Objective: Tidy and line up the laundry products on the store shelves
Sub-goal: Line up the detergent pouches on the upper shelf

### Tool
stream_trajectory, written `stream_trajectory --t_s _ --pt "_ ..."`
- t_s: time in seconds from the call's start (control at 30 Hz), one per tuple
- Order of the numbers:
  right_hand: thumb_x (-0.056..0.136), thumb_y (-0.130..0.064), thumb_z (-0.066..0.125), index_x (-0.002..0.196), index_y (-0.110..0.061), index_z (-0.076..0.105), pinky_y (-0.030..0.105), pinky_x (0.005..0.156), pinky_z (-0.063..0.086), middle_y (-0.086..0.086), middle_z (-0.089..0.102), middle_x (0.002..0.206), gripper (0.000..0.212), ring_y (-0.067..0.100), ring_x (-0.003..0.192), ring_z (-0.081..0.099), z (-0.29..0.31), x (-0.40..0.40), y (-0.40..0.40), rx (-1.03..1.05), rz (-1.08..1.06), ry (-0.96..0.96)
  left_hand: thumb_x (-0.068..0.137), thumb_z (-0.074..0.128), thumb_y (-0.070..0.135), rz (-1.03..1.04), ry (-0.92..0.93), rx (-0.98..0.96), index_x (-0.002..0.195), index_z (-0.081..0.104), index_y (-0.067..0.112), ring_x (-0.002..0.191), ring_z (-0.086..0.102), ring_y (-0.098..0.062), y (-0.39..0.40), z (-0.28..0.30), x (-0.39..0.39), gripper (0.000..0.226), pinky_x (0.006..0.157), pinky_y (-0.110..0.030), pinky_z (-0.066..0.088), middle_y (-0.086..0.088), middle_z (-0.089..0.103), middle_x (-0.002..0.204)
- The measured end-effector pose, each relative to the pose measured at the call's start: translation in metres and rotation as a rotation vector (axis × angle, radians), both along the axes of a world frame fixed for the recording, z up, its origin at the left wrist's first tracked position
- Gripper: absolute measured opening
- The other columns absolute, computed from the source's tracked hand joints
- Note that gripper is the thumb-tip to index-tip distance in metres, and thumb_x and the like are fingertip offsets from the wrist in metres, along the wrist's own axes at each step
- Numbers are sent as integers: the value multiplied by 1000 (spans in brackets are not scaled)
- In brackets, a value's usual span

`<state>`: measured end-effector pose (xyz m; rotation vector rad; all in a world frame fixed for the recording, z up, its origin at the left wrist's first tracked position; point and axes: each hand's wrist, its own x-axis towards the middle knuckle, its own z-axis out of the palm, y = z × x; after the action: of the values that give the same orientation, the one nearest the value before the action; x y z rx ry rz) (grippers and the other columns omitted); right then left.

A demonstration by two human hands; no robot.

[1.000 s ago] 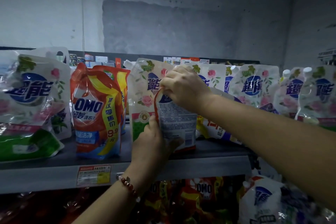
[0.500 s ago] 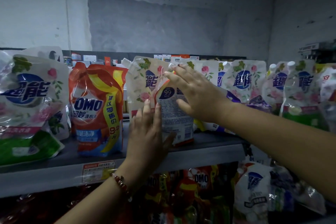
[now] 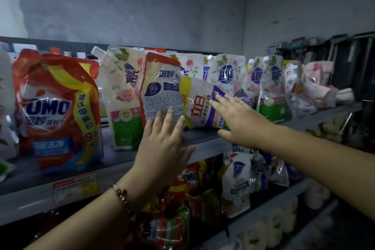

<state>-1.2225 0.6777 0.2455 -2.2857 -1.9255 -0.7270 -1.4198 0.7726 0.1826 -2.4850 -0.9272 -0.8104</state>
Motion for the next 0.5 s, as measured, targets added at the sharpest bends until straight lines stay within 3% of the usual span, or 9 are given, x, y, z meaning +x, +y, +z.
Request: stream_trajectory --t_s 0.13,0.5 --pt "94 -44 55 157 -25 -1 36 121 0 1 -2 165 87 22 151 -3 1 11 -18 -29 -69 53 93 18 68 -60 59 -32 159 7 21 153 -1 -32 -13 7 14 81 123 -47 5 -9 -3 167" --pt "94 -47 55 157 -23 2 35 121 5 2 2 165 86 22 151 3 4 57 -21 -67 -75 162 96 30 68 -46 117 -100 158 6 22 153 5 -31 -12 22 69 81 122 -47 14 -8 1 167"
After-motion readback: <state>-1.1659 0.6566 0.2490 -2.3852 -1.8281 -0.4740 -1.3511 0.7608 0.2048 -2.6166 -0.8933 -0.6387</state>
